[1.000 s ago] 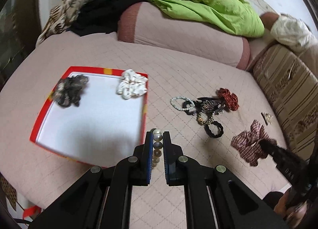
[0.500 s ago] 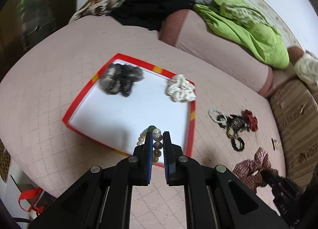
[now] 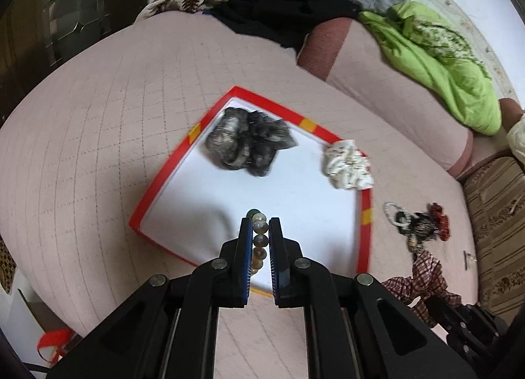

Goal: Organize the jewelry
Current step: 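Place pearl bracelet and plaid scrunchie inside the tray, opening both grippers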

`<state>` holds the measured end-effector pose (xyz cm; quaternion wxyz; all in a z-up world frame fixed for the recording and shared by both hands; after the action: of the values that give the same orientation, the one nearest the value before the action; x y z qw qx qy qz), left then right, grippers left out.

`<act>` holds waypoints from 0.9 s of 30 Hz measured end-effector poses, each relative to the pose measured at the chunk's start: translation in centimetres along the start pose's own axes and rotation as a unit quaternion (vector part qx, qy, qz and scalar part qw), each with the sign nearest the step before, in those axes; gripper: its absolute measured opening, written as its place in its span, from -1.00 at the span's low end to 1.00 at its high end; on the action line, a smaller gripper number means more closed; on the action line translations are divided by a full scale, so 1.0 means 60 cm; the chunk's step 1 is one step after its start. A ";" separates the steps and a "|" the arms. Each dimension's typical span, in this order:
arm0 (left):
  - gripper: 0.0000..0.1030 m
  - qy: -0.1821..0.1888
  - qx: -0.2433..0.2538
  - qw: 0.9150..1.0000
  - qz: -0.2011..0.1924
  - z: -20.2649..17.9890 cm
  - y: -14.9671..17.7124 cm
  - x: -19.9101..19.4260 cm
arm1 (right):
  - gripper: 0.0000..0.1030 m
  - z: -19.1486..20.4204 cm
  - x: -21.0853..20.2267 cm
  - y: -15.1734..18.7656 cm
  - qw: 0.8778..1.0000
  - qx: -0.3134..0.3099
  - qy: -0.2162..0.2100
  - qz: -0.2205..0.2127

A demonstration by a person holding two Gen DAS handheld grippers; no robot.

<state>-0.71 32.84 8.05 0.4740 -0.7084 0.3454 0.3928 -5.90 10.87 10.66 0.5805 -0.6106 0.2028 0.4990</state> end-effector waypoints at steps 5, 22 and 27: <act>-0.82 -0.029 -0.011 0.999 0.021 0.042 -0.014 0.044 | -0.73 0.041 0.054 -0.033 1.000 -0.015 -0.016 0.018; -0.70 -0.059 -0.020 0.998 0.028 0.079 -0.027 0.078 | -0.44 0.032 0.177 -0.037 0.997 0.009 -0.019 0.077; -0.30 -0.041 -0.035 0.998 0.009 0.073 -0.023 0.041 | -0.41 0.019 0.164 -0.032 0.997 0.015 -0.018 0.072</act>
<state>0.61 37.14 5.40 0.4591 -0.7048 0.3174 0.4378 -0.58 15.66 3.52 0.5557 -0.5768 0.2435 0.5470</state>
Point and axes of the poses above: each gripper's, at about its wrist camera, not at the fingertips, and x roughly the way its jaws point, z to its left, y to its underside, the point moved 5 cm from there along x, roughly the way its jaws point, and after that the axes turned 9 degrees about z, right-handed, at the moved point
